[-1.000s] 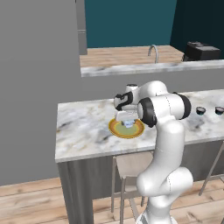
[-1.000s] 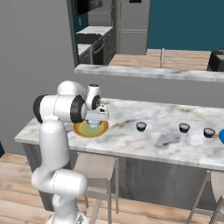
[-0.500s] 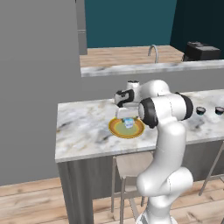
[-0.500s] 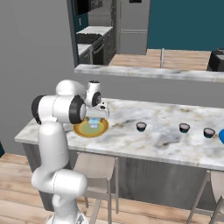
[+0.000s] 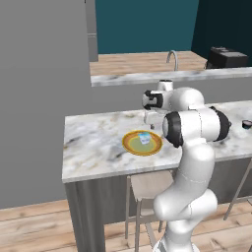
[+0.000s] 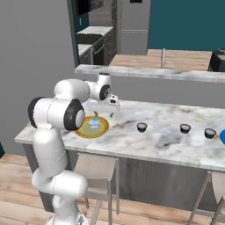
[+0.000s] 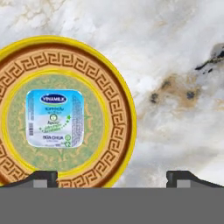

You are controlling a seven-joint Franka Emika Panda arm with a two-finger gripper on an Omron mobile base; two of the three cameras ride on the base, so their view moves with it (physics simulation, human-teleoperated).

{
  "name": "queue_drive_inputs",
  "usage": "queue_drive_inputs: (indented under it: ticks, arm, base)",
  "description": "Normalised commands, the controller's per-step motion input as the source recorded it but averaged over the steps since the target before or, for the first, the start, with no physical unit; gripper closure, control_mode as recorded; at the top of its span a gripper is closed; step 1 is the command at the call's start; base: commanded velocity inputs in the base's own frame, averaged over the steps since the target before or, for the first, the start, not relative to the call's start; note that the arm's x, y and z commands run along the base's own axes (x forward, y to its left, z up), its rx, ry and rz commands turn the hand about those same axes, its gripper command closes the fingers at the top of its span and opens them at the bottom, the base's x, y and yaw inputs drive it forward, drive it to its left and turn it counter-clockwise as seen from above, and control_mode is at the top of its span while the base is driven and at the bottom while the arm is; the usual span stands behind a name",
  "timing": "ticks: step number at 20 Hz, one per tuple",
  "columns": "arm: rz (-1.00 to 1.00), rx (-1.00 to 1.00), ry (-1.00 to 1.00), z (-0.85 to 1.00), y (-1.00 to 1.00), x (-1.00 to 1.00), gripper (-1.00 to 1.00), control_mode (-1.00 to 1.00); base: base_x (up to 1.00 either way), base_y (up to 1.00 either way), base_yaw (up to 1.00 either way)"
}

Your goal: Place two yogurt containers on each plate.

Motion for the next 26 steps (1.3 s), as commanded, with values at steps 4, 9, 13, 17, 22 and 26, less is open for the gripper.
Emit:
queue_drive_inputs:
  ticks: [4, 9, 13, 17, 22, 26]
  arm:
    - [-0.05, 0.0, 0.0, 0.03, -0.79, 0.05, -1.0, -1.0]
    - [-0.05, 0.0, 0.0, 0.0, -0.86, 0.07, -1.0, -1.0]
    - [-0.04, 0.0, 0.0, -0.01, -0.86, 0.11, -1.0, -1.0]
    - [-0.05, 0.0, 0.0, 0.0, -0.71, 0.12, -1.0, -1.0]
    - [-0.08, 0.03, 0.0, -0.17, -0.42, 0.04, -1.0, -1.0]
    - [-0.03, 0.0, 0.0, -0.25, -0.17, 0.08, -1.0, -1.0]
  base:
    - [0.0, 0.0, 0.0]
    - [0.0, 0.0, 0.0]
    - [0.0, 0.0, 0.0]
    - [0.0, 0.0, 0.0]
    - [0.0, 0.0, 0.0]
    - [0.0, 0.0, 0.0]
